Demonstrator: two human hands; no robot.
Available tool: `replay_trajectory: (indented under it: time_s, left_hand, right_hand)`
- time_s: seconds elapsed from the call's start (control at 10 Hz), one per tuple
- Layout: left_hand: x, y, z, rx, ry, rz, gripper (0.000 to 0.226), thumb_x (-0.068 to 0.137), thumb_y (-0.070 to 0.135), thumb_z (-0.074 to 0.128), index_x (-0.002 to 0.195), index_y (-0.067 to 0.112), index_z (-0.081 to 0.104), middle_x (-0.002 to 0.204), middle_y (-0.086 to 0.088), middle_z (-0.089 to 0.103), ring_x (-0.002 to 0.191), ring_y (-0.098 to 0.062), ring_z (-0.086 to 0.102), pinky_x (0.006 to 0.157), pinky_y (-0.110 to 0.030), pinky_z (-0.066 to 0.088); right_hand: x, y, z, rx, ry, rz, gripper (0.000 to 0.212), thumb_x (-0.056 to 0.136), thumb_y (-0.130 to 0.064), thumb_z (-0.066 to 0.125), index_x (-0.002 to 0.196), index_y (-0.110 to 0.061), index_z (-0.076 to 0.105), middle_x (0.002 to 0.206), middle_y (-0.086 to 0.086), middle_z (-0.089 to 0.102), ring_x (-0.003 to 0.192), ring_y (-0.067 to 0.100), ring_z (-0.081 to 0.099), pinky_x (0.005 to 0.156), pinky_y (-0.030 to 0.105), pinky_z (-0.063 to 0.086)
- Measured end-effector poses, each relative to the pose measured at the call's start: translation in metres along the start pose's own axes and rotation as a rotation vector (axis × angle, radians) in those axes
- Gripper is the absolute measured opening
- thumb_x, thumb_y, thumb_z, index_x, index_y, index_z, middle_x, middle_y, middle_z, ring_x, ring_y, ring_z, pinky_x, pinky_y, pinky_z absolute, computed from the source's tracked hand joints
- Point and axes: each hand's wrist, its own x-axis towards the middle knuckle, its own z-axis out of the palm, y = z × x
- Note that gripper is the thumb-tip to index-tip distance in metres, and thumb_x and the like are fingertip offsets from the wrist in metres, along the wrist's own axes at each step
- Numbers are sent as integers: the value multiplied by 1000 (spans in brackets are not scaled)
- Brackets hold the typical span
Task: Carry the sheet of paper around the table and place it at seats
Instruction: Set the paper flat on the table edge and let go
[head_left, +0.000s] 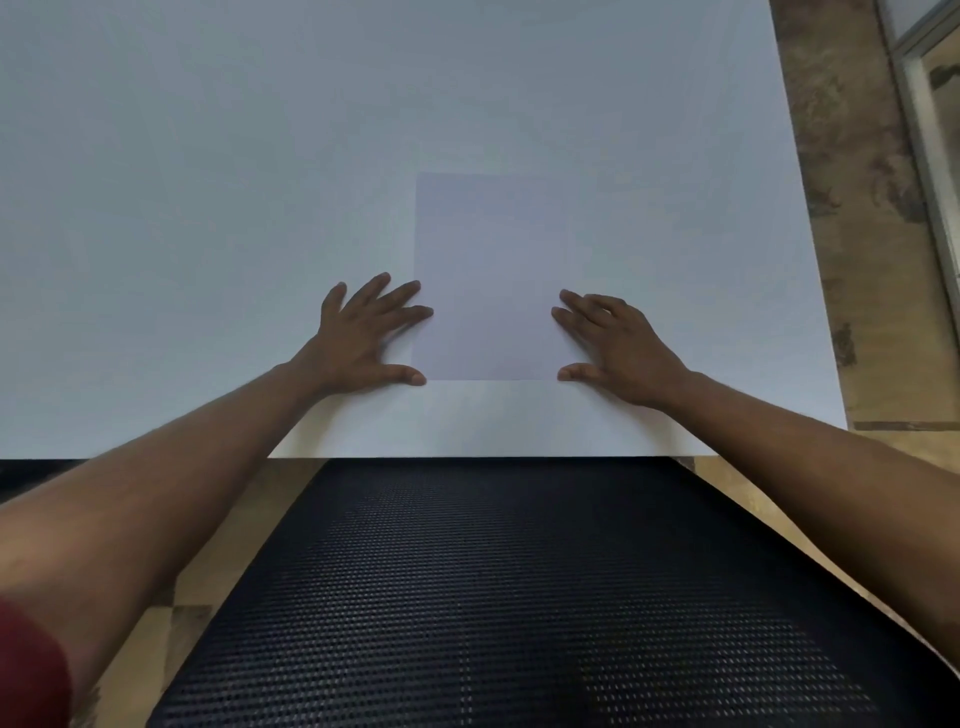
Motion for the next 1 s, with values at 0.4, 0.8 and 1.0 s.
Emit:
replay_trajectory:
  time_s: [0.4, 0.8, 1.0]
  left_hand:
    - [-2, 4, -3, -29, 9, 3, 117, 64, 112, 32, 161, 46, 44, 178, 17, 23, 168, -21, 12, 128, -64, 6]
    - [-11, 11, -22, -121, -16, 10, 116, 71, 107, 40, 169, 45, 28, 181, 18, 8, 169, -21, -1, 131, -64, 7]
    - [-18, 36, -60, -89, 172, 58, 93, 94, 90, 36, 170, 36, 31, 181, 15, 14, 169, -17, 1, 134, -60, 4]
  right_hand:
    - [-2, -6, -5, 5, -30, 14, 98, 90, -81, 34, 167, -21, 34, 178, 0, 23, 159, 31, 28, 129, 49, 28]
    - [-6, -5, -20, 253, -38, 55, 89, 102, -55, 63, 172, -26, 16, 180, -8, 12, 162, 27, 16, 130, 40, 18]
    - [-15, -9, -55, 273, 145, 38, 73, 111, -43, 53, 171, -19, 19, 179, 0, 18, 162, 29, 20, 130, 39, 19]
